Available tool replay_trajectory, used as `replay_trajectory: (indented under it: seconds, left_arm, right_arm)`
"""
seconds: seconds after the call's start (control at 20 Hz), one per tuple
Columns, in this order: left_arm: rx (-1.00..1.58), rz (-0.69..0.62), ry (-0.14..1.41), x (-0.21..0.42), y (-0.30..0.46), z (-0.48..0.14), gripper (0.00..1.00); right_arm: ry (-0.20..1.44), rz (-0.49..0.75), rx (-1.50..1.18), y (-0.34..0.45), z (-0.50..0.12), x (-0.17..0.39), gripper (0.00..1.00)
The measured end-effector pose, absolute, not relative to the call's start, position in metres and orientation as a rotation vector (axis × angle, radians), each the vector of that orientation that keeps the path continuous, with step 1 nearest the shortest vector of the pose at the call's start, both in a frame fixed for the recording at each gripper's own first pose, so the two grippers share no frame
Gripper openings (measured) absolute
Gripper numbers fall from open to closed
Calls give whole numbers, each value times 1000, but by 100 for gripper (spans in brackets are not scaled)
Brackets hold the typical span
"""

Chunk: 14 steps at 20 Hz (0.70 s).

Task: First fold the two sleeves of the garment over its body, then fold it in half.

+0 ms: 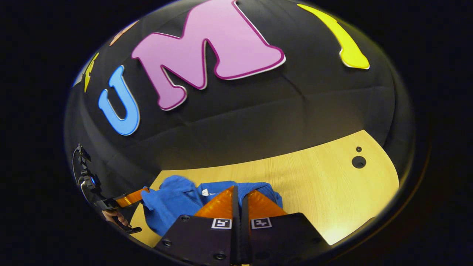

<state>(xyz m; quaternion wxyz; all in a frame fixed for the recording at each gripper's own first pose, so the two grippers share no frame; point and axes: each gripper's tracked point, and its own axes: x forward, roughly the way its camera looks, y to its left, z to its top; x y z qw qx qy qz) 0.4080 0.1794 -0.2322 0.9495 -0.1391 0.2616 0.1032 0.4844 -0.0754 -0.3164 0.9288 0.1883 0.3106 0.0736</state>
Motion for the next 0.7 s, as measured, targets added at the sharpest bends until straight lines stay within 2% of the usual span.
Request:
replay_trajectory:
  seconds: [0.15, 0.25, 0.3, 0.35, 0.45, 0.5, 0.55, 0.7]
  left_arm:
    - [-245, 251, 586, 426, 189, -268, 0]
    - [-216, 334, 576, 423, 192, -258, 18]
    - [-220, 357, 570, 419, 191, -253, 40]
    - [-229, 350, 563, 417, 193, -257, 45]
    - [-207, 345, 530, 401, 182, -242, 88]
    - [-165, 331, 500, 388, 174, -229, 85]
    - [-110, 313, 472, 373, 166, -215, 85]
    - [41, 277, 363, 317, 130, -161, 84]
  right_arm:
    - [651, 87, 343, -87, -366, 514, 5]
    - [703, 60, 324, -88, -394, 509, 8]
    - [708, 57, 295, -89, -398, 504, 3]
    - [700, 59, 267, -87, -398, 498, 25]
    - [639, 49, 225, -87, -382, 477, 67]
    - [594, 37, 217, -89, -363, 466, 89]
    - [543, 26, 208, -91, -341, 455, 99]
    - [360, -5, 160, -97, -263, 415, 98]
